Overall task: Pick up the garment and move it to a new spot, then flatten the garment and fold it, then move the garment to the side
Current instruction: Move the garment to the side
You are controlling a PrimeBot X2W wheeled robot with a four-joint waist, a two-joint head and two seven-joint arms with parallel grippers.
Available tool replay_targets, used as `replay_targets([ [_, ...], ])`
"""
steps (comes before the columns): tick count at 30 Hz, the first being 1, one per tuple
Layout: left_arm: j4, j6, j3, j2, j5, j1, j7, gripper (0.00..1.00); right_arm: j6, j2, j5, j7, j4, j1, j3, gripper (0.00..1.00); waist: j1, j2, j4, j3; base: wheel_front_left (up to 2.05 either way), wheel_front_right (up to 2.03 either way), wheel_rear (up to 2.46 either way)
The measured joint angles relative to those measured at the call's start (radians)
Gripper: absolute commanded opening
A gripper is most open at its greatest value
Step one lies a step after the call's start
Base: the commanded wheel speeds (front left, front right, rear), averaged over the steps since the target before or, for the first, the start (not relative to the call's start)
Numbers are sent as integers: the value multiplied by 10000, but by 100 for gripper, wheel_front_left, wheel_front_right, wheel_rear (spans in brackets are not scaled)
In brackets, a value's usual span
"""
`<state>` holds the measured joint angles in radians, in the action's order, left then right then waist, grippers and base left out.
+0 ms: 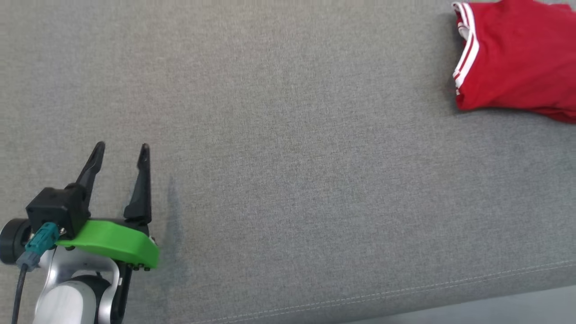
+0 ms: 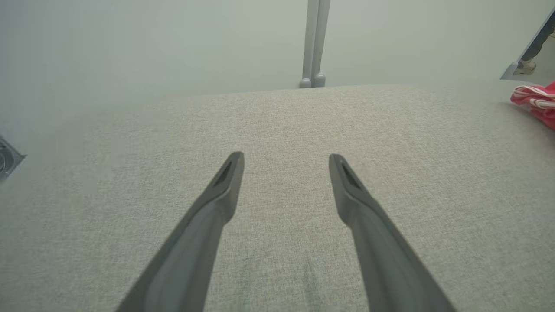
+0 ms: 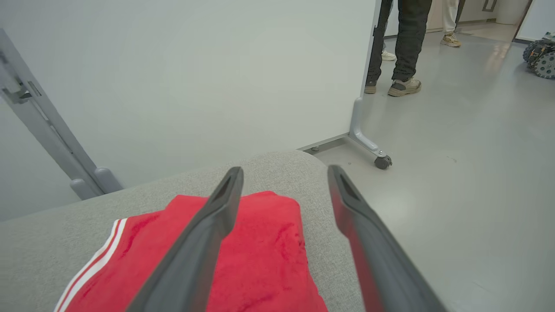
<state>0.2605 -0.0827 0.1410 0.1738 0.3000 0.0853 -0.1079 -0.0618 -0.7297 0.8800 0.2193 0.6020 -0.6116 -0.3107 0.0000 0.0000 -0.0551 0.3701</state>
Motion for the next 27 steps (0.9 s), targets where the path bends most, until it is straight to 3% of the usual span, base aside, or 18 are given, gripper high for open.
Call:
replay_targets([
  [3, -408, -58, -238, -23, -4, -162, 280, 100, 2, 387, -165, 533, -489, 415, -190, 100, 0, 0, 5, -393, 0, 0, 0],
  [14, -1839, -113, -523, -44, -6, -1097, 1034, 100, -276, 1906, -988, 426, -1816, 2634, -1087, 100, 0, 0, 17, -1919, 0, 0, 0],
  [21, -2493, -56, -424, -59, 36, -1779, 1365, 100, -548, 2426, -1551, 393, -2027, 4344, -1091, 100, 0, 0, 132, -2910, 0, 0, 0],
  [27, -2529, -54, -516, -31, 50, -2355, 1544, 100, -621, 2475, -2320, 383, -2679, 4787, -876, 100, 0, 0, 241, -3602, 0, 0, 0],
])
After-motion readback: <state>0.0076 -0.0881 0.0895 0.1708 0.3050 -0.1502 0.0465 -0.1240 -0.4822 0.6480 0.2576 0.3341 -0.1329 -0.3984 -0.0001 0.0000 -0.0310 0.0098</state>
